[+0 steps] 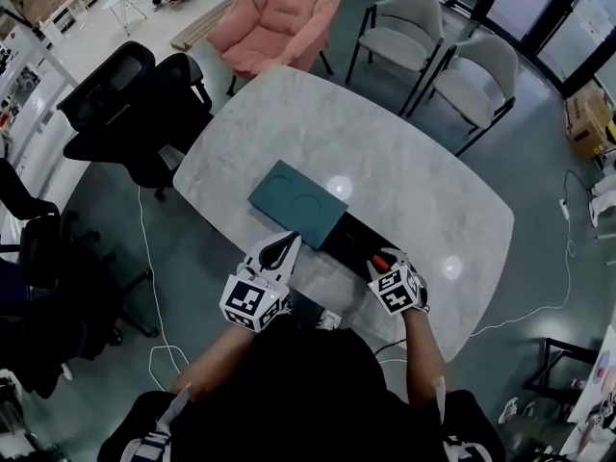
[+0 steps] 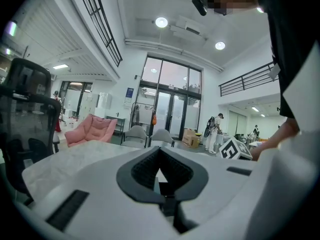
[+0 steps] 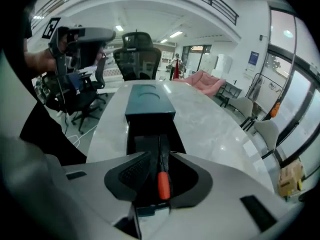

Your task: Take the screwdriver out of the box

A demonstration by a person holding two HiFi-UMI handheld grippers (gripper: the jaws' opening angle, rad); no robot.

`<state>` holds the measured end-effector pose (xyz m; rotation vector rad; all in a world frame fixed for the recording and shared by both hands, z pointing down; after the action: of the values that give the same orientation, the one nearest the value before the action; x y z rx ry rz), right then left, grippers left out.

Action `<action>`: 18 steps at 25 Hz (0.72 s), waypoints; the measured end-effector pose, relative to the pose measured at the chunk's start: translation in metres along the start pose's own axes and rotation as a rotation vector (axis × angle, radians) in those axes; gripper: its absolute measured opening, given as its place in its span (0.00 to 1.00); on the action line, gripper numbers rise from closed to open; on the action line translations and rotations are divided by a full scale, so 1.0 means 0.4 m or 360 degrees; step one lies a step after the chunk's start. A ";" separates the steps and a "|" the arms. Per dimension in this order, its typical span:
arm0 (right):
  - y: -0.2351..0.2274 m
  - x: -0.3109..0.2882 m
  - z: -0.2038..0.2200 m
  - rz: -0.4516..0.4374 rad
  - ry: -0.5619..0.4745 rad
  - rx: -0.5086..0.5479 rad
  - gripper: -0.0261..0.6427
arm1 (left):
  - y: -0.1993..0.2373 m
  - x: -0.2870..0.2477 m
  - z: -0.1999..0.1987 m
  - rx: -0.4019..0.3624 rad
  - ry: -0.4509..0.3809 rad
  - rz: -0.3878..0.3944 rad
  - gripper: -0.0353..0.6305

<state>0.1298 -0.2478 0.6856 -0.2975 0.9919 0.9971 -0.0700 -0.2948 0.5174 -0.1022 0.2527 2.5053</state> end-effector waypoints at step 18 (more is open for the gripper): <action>0.005 -0.141 0.145 -0.0058 0.0558 0.0316 0.27 | 0.051 0.042 -0.007 0.0016 -0.0008 -0.0077 0.06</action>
<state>0.1508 -0.2426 0.7636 -0.3302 1.3891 0.8200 -0.0956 -0.3020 0.5155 -0.0964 0.2578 2.4558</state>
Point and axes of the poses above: the fingertips, and each gripper's own axes: x backward along the fingers, y to its left, z out of its underside, the point moved 2 cm from there along x, backward along the fingers, and after that the axes turned 6 degrees about z, right-handed, at the moved point
